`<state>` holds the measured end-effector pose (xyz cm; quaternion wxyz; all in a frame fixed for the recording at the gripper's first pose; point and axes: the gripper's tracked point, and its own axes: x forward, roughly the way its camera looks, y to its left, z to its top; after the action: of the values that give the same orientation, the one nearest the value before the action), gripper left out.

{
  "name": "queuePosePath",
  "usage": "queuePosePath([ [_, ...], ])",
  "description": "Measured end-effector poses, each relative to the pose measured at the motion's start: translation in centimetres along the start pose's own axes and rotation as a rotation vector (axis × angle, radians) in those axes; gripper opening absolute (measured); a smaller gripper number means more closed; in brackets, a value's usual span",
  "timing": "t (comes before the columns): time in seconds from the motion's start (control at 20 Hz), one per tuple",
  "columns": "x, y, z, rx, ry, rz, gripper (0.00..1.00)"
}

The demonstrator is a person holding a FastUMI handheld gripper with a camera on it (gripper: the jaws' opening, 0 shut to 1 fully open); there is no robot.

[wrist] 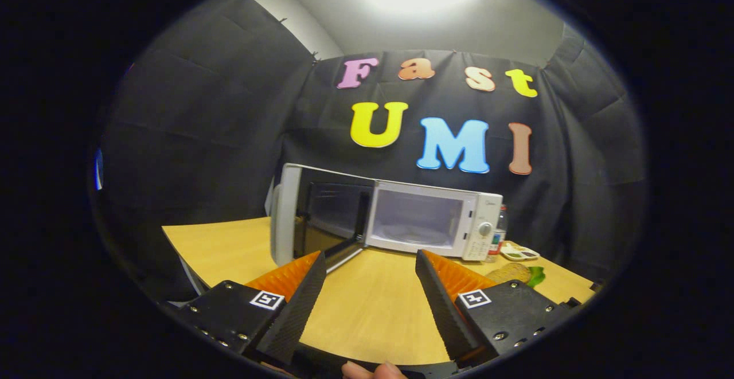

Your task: Open the microwave, put the food inside, and close the microwave door.

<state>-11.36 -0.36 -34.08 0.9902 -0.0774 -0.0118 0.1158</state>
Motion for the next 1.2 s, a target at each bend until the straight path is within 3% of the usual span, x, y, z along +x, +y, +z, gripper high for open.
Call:
queuePosePath([
  [0.3,-2.6,-12.1,-4.3,0.03,0.055,-0.25,0.95],
  [0.5,-3.2,-16.5,-6.5,0.121,0.069,-0.34,0.95],
  [0.8,-0.1,-17.6,-9.4,0.431,0.096,-0.297,0.95],
  [1.1,3.4,-17.4,-10.7,0.621,0.127,-0.23,0.97],
  [1.15,3.7,-17.7,-10.9,0.632,0.138,-0.235,0.91],
  [1.2,3.7,-17.8,-10.4,0.656,0.125,-0.232,0.73],
])
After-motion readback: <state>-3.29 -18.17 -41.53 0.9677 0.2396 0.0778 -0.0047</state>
